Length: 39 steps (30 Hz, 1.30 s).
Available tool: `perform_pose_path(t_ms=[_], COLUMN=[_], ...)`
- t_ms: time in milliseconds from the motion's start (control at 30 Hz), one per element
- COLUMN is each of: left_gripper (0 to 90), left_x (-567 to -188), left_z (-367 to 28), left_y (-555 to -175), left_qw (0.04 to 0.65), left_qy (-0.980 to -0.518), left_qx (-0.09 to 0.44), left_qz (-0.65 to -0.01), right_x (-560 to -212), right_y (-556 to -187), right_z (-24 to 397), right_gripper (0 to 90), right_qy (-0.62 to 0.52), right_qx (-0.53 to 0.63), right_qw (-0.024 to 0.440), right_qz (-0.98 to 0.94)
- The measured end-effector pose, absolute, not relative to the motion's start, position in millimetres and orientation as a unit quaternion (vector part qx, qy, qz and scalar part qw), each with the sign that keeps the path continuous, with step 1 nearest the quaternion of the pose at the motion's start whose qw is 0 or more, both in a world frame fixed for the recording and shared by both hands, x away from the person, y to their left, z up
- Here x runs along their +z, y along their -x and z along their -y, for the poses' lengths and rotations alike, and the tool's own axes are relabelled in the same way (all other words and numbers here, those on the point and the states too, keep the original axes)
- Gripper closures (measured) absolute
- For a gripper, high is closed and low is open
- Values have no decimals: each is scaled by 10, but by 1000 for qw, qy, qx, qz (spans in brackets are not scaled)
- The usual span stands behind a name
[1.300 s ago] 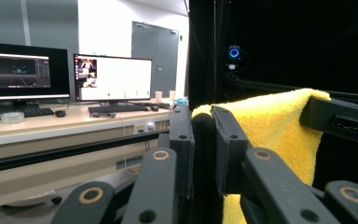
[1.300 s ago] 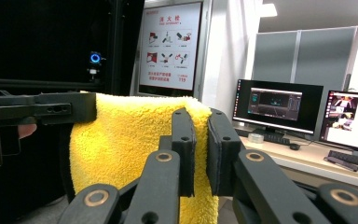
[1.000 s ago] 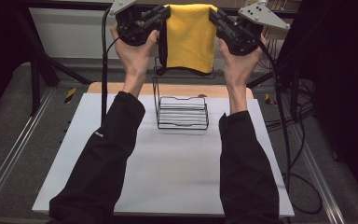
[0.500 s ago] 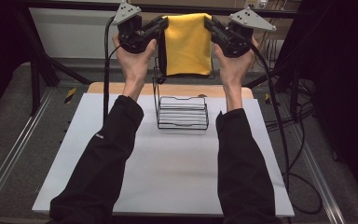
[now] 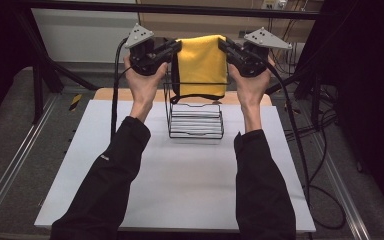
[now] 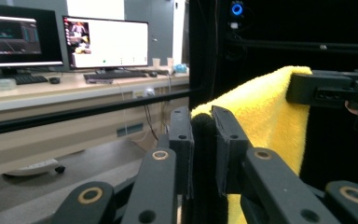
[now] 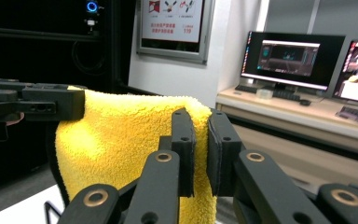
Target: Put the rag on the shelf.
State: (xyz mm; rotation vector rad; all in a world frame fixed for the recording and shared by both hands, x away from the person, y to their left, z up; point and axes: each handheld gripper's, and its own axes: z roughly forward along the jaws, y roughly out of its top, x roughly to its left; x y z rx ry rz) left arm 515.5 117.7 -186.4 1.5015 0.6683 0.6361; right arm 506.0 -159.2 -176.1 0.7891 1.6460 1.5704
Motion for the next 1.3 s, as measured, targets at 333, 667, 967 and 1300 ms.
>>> perform_pose_path(t_ms=[333, 667, 967, 1300], left_gripper=[789, 788, 783, 768], left_x=[-1950, -1991, -2060, -2162], left_z=[-1203, -1219, -1235, -1260], left_y=[-5060, -4982, -4888, -4746], left_qw=[626, 624, 609, 594], left_qy=[-668, -675, -692, -712], left_qx=[274, 263, 257, 240], left_qz=[-294, -293, -291, -287], right_x=[-1959, -1992, -2019, -2091], right_y=[-4963, -4903, -4779, -4637], right_z=[1623, 1623, 1636, 1670], right_gripper=[830, 828, 822, 818], right_qy=[-305, -303, -292, -287], right_qx=[612, 606, 594, 576], right_qw=[341, 335, 325, 304], right_qz=[-645, -655, -675, -702])
